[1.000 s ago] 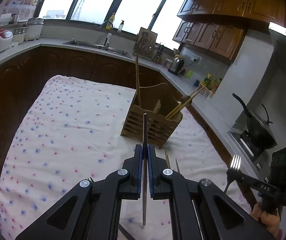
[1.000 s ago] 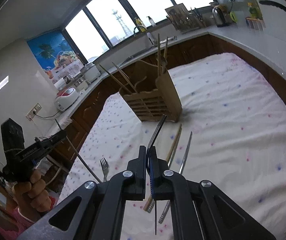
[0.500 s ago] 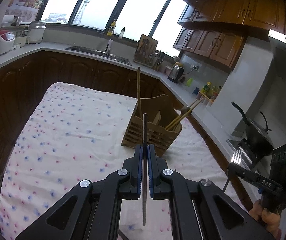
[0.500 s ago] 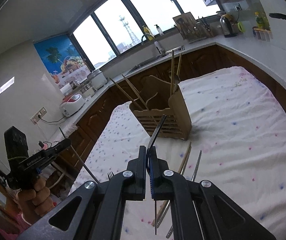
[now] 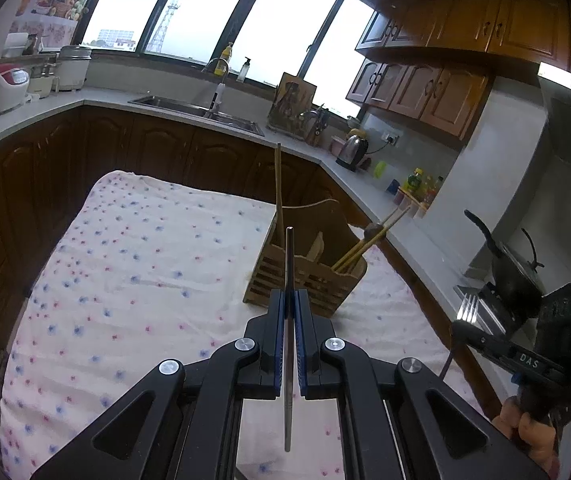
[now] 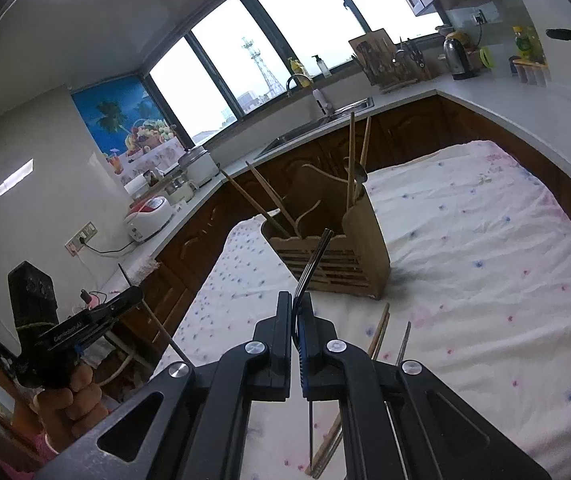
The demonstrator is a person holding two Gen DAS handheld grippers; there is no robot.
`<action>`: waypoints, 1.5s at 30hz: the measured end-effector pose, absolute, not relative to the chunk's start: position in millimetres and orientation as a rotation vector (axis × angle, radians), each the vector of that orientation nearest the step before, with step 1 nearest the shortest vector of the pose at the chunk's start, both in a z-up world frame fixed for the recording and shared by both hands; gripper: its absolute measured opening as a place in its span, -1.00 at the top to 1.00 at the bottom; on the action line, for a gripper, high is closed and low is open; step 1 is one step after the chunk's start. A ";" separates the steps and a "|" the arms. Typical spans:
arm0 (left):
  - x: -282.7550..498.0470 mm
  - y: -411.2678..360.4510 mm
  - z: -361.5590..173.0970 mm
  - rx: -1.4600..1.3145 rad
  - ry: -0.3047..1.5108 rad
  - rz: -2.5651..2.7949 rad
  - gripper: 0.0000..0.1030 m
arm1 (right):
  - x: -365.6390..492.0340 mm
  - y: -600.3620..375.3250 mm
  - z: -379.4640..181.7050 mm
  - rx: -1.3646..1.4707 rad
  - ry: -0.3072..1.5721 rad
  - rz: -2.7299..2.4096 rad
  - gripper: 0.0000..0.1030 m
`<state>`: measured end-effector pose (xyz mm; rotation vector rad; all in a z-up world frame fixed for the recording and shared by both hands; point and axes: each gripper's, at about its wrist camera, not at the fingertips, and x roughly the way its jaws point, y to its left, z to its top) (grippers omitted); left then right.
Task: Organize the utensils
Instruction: 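Lift the fork and metal chopstick and carry them above the wooden holder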
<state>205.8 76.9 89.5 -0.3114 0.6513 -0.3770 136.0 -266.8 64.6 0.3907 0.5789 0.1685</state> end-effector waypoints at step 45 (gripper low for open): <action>366.3 23.7 71.9 -0.303 0.260 -0.300 0.94 | 271.0 -276.0 105.3 0.254 0.229 0.175 0.95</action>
